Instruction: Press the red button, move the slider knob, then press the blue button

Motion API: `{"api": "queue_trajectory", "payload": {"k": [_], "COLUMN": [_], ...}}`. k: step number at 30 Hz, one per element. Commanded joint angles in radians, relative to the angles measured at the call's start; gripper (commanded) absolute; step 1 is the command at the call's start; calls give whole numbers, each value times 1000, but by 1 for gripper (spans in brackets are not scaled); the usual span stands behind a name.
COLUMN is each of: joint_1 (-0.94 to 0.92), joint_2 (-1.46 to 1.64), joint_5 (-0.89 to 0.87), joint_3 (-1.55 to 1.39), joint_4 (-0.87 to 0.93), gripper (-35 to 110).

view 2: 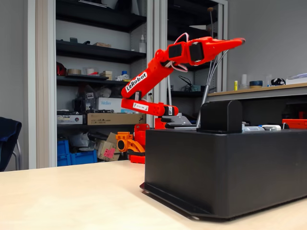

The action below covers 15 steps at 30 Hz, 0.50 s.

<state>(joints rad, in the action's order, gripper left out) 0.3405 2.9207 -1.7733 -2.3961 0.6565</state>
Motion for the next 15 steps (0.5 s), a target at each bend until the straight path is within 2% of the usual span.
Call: {"api": "queue_trajectory", "payload": {"k": [1, 5, 11, 15], "joint_1": [6, -21, -55, -61], "joint_2": [-74, -195, -391, -523], "joint_5": [23, 57, 104, 127], "joint_3": [83, 169, 275, 374], "joint_4": [127, 276, 333, 357], "gripper": [1, 1, 1, 15]}}
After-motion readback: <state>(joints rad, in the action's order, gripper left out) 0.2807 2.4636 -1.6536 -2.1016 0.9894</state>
